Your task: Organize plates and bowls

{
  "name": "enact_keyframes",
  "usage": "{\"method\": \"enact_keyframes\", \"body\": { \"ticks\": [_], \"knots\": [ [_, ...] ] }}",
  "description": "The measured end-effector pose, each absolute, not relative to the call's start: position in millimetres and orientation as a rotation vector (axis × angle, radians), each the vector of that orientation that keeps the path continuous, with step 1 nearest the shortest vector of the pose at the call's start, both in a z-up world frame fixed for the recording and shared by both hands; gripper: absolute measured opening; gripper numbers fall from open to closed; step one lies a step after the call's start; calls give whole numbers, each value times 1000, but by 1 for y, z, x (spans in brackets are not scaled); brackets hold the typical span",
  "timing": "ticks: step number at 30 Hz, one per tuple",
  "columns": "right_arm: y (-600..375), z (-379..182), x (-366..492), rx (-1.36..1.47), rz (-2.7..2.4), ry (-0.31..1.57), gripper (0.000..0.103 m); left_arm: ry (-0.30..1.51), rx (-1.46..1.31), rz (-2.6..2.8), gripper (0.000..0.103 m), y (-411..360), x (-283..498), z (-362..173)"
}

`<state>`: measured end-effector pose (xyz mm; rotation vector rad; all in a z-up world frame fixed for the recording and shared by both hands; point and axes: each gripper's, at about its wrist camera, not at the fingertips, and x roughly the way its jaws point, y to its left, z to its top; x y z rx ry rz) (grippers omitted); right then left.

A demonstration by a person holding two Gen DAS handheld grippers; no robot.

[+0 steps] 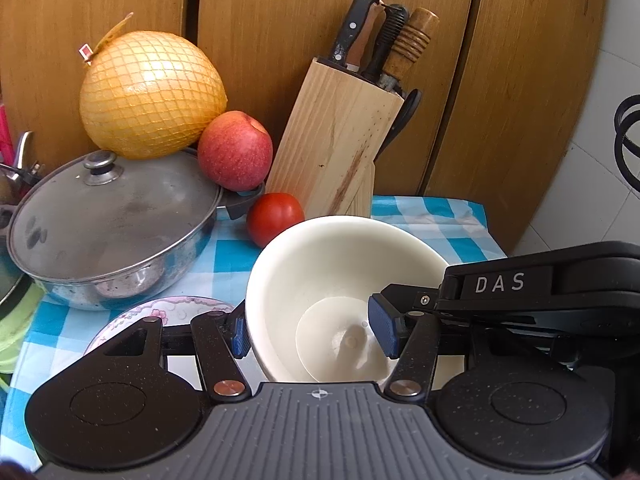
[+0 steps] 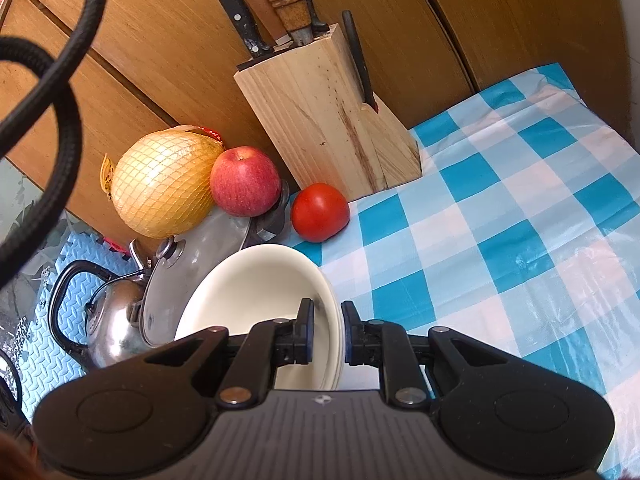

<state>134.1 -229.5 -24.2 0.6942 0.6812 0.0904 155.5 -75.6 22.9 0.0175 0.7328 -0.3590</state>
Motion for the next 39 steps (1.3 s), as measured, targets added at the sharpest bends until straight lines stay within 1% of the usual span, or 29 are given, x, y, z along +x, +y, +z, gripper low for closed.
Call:
{"method": "enact_keyframes", "body": {
  "ticks": [11,25,30,39],
  "knots": [
    [-207,-20,134,674,128,689,16,726,7,-328,64,-55,148,32],
    [-188,-23,130,663,141,705,16,744,-9,-301,65,-35,140,29],
    [-204,-29,125,672,93,706,16,755,-1,-340,65,-51,141,24],
    [-266,-63,124,729,-63,766,16,860,51,-426,61,-118,156,-19]
  ]
}}
